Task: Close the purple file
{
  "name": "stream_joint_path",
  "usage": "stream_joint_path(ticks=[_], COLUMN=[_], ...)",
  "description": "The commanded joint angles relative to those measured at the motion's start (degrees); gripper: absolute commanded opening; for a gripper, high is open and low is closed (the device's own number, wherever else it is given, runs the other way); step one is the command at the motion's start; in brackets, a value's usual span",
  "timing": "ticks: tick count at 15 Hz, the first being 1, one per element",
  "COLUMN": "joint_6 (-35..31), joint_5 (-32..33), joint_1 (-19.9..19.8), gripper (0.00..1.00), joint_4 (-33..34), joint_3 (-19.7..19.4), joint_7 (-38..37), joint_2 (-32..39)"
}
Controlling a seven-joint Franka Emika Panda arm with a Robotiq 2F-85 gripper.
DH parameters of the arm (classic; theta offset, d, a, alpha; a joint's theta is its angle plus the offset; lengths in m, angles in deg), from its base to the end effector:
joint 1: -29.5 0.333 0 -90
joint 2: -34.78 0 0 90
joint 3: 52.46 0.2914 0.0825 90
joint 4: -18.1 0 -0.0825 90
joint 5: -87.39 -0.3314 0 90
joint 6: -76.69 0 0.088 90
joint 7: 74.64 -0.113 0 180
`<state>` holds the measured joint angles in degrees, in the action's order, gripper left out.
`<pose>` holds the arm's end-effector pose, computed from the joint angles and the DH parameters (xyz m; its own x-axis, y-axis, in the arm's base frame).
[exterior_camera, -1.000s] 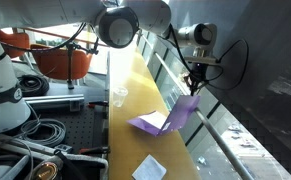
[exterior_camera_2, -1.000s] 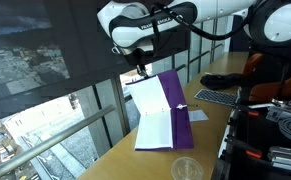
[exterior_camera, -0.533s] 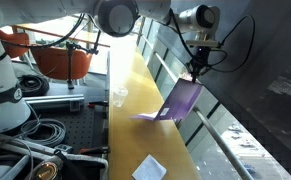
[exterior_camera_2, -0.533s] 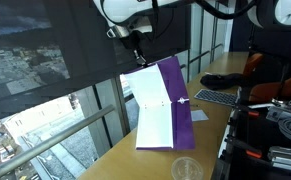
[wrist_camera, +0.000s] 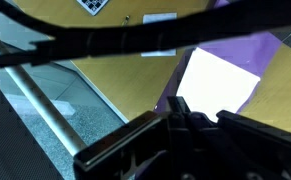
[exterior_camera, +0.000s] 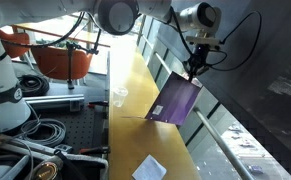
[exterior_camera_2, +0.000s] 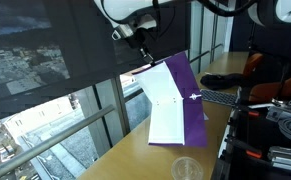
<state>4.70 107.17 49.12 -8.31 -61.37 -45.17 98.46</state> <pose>0.6643 0.1411 0.3529 0.7149 0.5225 -0.4647 0.6768 -0.6839 0.2724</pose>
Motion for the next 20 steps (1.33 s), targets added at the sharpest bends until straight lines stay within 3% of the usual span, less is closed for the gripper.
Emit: stream_joint_path(ticks=[1, 11, 18, 19, 20], joint_6=[0.45, -8.30, -15.34, -15.80, -16.55], joint_5=[2.30, 3.28, 2.95, 2.82, 2.78], joint_1=[-1.35, -4.76, -4.24, -4.06, -3.82], gripper=[0.00, 0.00, 0.00, 0.26, 0.27], joint_4=[2.55, 2.42, 2.24, 2.17, 2.23], joint_3=[0.48, -0.01, -0.13, -0.07, -0.05], joint_7=[3.09, 8.09, 10.18, 10.16, 10.15], joint_2=[3.05, 11.43, 16.34, 16.77, 17.33])
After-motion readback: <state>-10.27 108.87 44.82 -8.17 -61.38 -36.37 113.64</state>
